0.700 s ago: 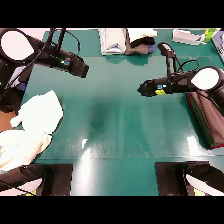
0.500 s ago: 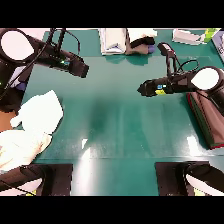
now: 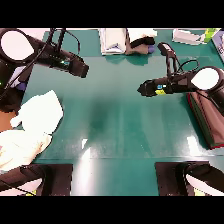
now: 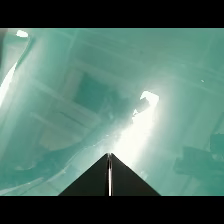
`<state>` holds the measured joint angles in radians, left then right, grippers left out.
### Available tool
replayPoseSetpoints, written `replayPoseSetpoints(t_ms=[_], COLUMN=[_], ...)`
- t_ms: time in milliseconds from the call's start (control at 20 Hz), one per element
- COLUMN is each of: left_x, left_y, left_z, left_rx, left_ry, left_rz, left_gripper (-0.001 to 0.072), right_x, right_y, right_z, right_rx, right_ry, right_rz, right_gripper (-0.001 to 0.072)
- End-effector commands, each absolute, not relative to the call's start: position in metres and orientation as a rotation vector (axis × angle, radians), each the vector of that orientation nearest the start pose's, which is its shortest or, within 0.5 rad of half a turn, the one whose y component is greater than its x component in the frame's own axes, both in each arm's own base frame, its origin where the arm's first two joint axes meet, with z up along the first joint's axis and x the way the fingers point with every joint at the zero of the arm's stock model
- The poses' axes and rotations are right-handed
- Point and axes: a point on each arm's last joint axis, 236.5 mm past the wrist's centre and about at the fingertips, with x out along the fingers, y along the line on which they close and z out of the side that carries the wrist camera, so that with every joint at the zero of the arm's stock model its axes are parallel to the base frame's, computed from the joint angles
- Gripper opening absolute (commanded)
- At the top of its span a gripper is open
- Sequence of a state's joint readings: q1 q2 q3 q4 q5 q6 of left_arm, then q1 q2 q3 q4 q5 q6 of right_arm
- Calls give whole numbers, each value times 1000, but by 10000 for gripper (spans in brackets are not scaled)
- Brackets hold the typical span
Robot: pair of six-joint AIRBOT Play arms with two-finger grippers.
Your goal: Fold the shirts.
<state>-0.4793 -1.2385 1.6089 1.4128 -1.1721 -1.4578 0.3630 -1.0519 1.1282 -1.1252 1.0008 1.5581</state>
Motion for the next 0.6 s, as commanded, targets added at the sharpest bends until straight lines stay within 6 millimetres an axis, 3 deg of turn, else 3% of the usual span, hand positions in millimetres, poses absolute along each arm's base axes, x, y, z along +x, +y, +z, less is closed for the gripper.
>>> replayPoseSetpoints(t_ms=[0, 100, 250, 400, 500, 550], left_x=[396, 398, 384, 350, 328, 324], left_y=[-235, -188, -89, -9, 21, 31], left_z=[220, 212, 192, 137, 86, 60], left_rx=[188, 248, 191, 117, 69, 50], left_ry=[707, 776, 956, 1195, 1334, 1365], left_rz=[-583, -441, -219, -44, 22, 45], left_gripper=[32, 32, 32, 42, 633, 645], right_x=[338, 338, 338, 338, 338, 338], right_y=[221, 221, 221, 221, 221, 221], right_z=[120, 120, 120, 120, 120, 120], right_rx=[217, 216, 215, 216, 216, 216], right_ry=[975, 975, 978, 975, 976, 975], right_rz=[576, 576, 577, 576, 576, 576], right_gripper=[19, 19, 19, 19, 19, 19])
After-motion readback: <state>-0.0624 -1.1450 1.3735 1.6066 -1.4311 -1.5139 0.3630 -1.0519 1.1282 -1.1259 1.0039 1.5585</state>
